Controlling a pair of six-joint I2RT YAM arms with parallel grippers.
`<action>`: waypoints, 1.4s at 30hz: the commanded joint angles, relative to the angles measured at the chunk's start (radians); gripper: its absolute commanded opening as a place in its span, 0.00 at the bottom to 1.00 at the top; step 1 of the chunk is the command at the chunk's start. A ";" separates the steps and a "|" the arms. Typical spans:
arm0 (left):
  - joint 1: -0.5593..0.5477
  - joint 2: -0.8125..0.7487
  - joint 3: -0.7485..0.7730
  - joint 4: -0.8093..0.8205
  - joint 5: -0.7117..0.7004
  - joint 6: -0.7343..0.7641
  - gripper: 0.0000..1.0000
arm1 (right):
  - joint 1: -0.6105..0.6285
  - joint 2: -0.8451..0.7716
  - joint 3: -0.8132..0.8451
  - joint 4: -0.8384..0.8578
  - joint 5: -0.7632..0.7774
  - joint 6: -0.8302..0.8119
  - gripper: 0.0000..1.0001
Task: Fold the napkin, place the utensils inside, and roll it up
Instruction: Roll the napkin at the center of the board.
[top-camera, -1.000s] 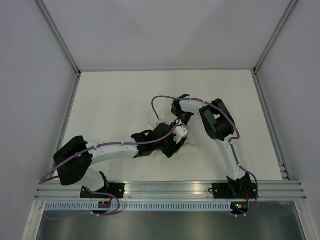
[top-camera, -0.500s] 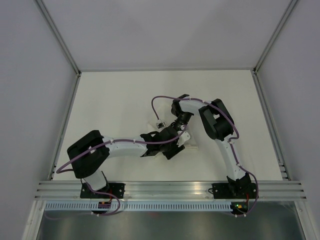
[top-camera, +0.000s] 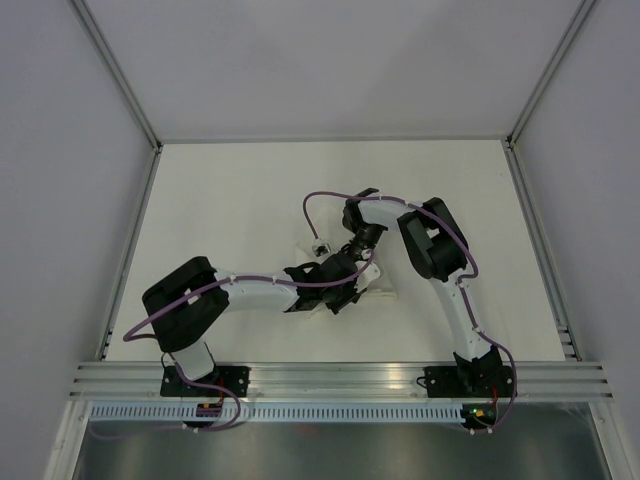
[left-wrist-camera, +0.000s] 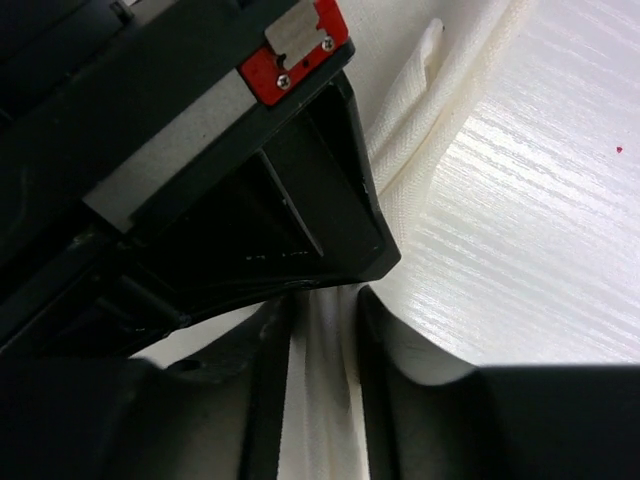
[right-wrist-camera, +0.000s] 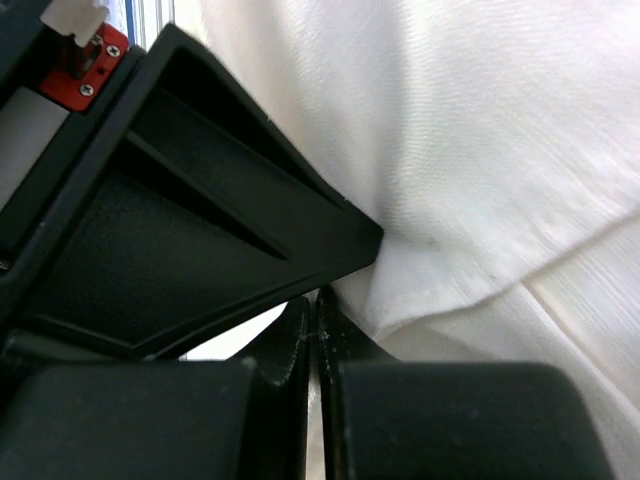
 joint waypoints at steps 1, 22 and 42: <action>0.009 0.024 0.016 0.024 0.030 0.018 0.33 | 0.008 0.038 0.012 0.023 0.029 -0.036 0.03; 0.067 -0.010 -0.120 0.180 0.148 -0.021 0.02 | -0.046 -0.242 -0.154 0.346 -0.042 0.232 0.38; 0.294 0.067 -0.104 0.292 0.682 -0.048 0.02 | -0.360 -0.640 -0.425 0.793 0.019 0.349 0.43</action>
